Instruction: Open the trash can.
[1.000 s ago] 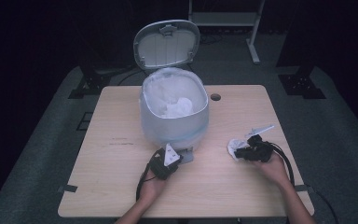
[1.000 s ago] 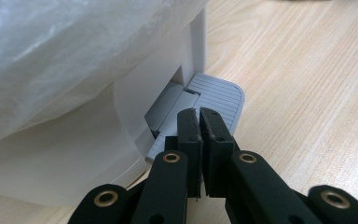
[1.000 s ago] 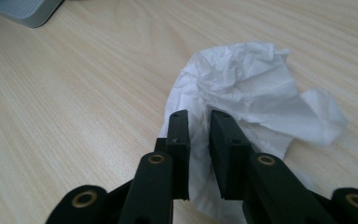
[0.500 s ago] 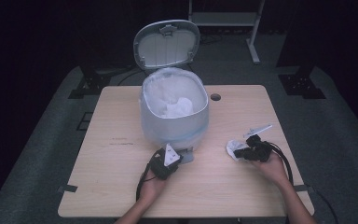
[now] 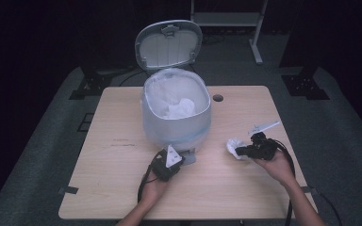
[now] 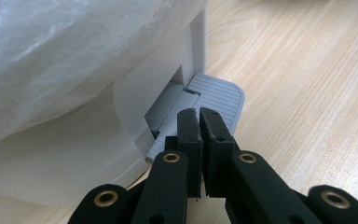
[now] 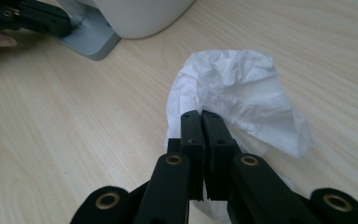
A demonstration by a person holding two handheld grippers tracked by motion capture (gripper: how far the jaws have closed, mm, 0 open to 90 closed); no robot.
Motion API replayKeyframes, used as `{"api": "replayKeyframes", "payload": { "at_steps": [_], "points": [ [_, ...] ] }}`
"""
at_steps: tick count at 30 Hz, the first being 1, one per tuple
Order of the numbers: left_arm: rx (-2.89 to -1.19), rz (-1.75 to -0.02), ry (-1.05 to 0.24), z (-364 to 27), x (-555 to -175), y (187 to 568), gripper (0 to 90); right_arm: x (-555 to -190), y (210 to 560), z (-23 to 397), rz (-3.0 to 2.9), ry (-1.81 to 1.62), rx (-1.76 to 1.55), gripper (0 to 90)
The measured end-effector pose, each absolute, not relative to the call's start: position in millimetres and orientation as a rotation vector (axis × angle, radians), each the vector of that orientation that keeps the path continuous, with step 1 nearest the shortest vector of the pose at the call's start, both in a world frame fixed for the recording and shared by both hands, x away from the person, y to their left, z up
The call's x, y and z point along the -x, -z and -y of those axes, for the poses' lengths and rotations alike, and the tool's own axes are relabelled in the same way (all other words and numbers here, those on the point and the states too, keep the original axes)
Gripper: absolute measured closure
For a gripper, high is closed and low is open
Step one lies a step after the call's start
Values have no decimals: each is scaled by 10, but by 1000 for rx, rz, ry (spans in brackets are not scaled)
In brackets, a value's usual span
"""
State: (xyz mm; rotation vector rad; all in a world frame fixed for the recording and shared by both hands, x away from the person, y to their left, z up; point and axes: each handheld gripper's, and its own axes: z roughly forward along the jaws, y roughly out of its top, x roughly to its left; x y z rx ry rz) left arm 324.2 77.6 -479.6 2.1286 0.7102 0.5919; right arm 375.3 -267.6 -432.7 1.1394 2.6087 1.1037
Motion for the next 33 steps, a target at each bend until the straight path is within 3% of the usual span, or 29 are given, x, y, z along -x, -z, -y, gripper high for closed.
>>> {"api": "replayKeyframes", "payload": {
  "at_steps": [33],
  "points": [
    [-2127,-709,-591,-774,-3241,4798,878,-3697,3268,2593,-2566,-1276,-948,876]
  ]
}}
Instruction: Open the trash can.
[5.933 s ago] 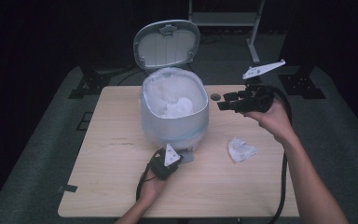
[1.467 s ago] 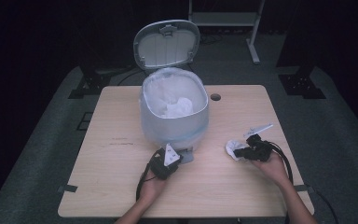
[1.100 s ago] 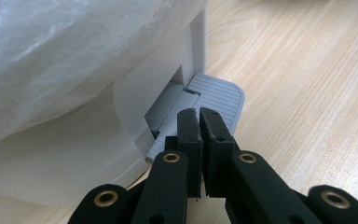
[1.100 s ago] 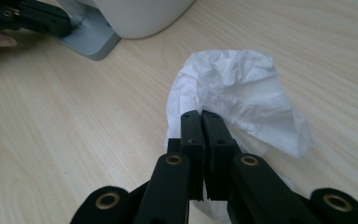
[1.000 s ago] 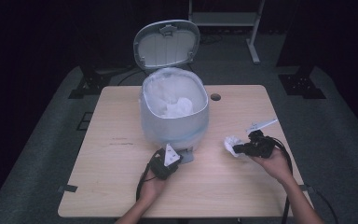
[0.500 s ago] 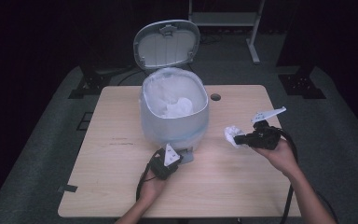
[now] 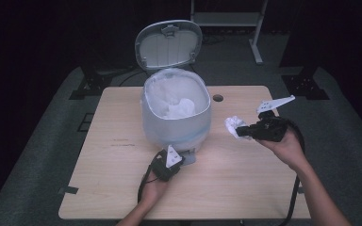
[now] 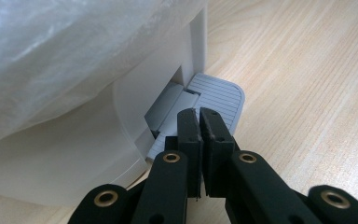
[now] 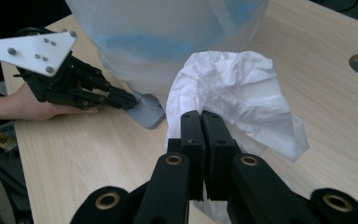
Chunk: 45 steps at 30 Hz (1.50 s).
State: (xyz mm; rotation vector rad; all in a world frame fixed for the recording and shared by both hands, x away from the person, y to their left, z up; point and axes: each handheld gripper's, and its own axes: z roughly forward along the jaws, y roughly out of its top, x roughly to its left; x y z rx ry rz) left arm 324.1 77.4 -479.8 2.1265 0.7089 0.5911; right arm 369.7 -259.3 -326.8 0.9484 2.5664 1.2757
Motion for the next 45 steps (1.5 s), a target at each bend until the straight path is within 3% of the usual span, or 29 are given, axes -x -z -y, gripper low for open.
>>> {"api": "replayKeyframes", "payload": {
  "at_steps": [45],
  "points": [
    [-2127,-709,-586,-781,-3247,4796,878,-3740,2265,2330,-2519,-1343,-788,876]
  ]
}}
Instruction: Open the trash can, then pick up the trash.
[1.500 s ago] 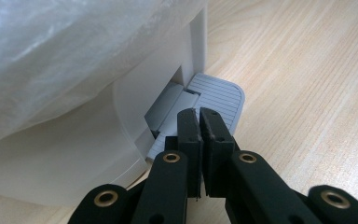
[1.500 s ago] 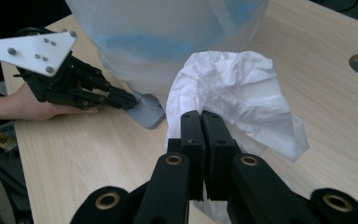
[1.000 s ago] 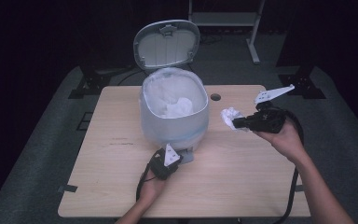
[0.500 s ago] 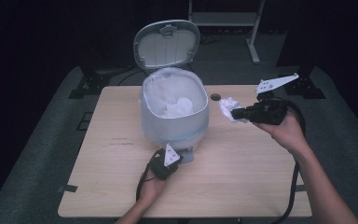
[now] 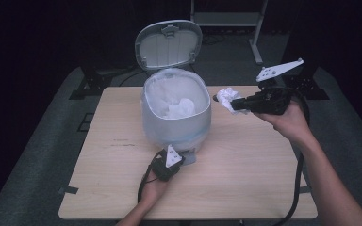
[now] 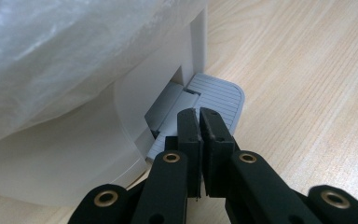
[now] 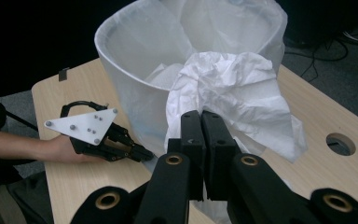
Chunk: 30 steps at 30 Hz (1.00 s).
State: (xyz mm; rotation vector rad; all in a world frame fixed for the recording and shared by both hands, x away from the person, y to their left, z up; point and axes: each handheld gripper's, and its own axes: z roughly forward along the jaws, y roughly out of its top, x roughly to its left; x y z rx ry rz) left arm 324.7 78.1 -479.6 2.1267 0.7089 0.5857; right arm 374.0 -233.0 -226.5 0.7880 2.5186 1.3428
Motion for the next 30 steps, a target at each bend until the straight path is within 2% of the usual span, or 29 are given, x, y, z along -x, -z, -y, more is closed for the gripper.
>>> {"api": "replayKeyframes", "payload": {
  "at_steps": [15,30],
  "points": [
    [-2125,-706,-585,-782,-3250,4798,878,-3783,2005,2203,-2514,-1366,-744,877],
    [-2128,-706,-587,-780,-3247,4796,878,-3862,1756,1864,-2539,-1374,-668,876]
  ]
}}
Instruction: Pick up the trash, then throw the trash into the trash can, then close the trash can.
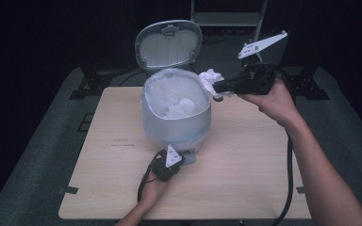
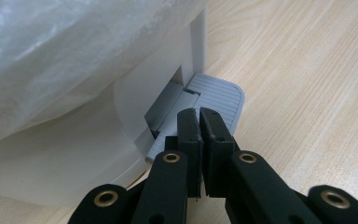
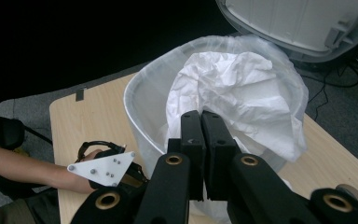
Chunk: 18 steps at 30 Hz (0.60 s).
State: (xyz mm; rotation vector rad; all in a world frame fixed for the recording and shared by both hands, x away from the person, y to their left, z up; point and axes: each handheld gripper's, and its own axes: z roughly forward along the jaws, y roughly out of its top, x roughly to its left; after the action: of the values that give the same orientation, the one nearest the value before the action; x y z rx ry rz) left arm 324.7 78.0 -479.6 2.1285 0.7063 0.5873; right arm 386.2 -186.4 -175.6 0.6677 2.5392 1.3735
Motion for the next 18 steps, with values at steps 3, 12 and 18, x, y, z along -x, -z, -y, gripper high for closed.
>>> {"api": "replayKeyframes", "payload": {
  "at_steps": [3,12,18],
  "points": [
    [-2126,-707,-583,-782,-3250,4797,878,-3875,1729,1806,-2545,-1377,-657,876],
    [-2126,-706,-582,-783,-3251,4797,878,-3973,1701,1561,-2578,-1372,-611,876],
    [-2125,-709,-571,-789,-3259,4795,878,-4067,1726,1343,-2612,-1358,-582,876]
  ]
}}
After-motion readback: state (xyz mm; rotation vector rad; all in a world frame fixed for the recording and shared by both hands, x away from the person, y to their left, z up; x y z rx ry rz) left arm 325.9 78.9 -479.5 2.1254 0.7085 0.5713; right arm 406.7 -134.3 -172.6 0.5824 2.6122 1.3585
